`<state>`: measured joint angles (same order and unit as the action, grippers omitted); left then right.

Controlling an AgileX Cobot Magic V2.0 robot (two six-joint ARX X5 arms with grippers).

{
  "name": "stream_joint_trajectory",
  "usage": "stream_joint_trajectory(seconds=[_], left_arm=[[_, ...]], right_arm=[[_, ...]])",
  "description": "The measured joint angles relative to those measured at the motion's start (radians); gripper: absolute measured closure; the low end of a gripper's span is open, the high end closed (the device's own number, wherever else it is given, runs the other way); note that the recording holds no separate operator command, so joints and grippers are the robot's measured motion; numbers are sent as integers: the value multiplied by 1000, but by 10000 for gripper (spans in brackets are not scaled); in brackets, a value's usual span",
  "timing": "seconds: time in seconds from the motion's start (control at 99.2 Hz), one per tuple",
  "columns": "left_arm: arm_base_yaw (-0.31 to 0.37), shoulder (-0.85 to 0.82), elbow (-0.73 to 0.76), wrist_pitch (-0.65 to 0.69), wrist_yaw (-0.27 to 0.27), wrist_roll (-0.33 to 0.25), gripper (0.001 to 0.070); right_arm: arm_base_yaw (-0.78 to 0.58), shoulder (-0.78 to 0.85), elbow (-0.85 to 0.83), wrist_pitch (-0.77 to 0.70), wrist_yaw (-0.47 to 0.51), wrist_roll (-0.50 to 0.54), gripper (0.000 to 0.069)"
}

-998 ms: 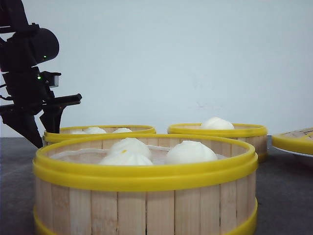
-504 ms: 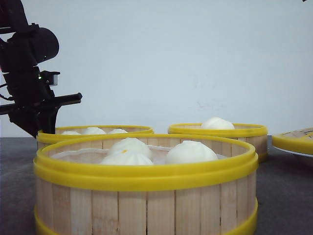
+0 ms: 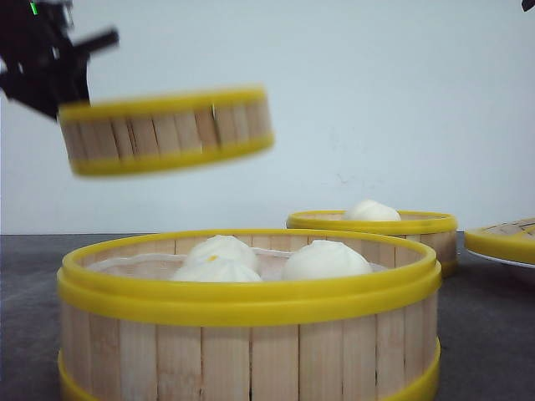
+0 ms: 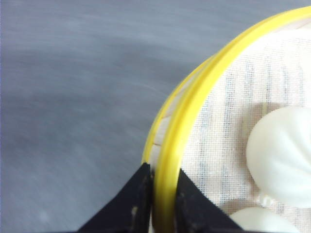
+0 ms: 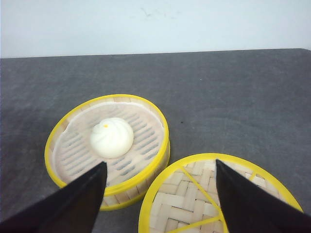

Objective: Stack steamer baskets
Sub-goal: 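Grasp the basket rim with the left gripper and lift it, then lower the held basket onto the front basket and release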

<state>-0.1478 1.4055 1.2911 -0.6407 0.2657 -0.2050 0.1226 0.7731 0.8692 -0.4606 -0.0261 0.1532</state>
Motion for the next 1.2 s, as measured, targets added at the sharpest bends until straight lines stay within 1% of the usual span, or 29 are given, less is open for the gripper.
stream_joint_trajectory(seconds=[0.192,0.353,0.393,0.474,0.585,0.645,0.806,0.948,1.119,1.2], left_arm=[[-66,-115,0,-115,23,46,682],[-175,-146,0,-196,23,86,682],[-210,-144,0,-211,14,92,682],[-268,-143,-11,-216,-21,109,682],[-328,-142,-55,-215,-72,113,682],[-346,-141,-82,-216,-96,112,682],[-370,-131,-148,-186,-103,111,682],[-398,-131,-204,-135,-101,104,682],[-406,-116,-219,-93,-98,86,682],[-409,-104,-219,-60,-81,80,682]], right_arm=[[0,0,0,0,0,0,254],[0,0,0,0,0,0,254],[0,0,0,0,0,0,254],[0,0,0,0,0,0,254],[0,0,0,0,0,0,254],[0,0,0,0,0,0,254],[0,0,0,0,0,1,254],[0,0,0,0,0,1,254],[0,0,0,0,0,1,254],[0,0,0,0,0,1,254]])
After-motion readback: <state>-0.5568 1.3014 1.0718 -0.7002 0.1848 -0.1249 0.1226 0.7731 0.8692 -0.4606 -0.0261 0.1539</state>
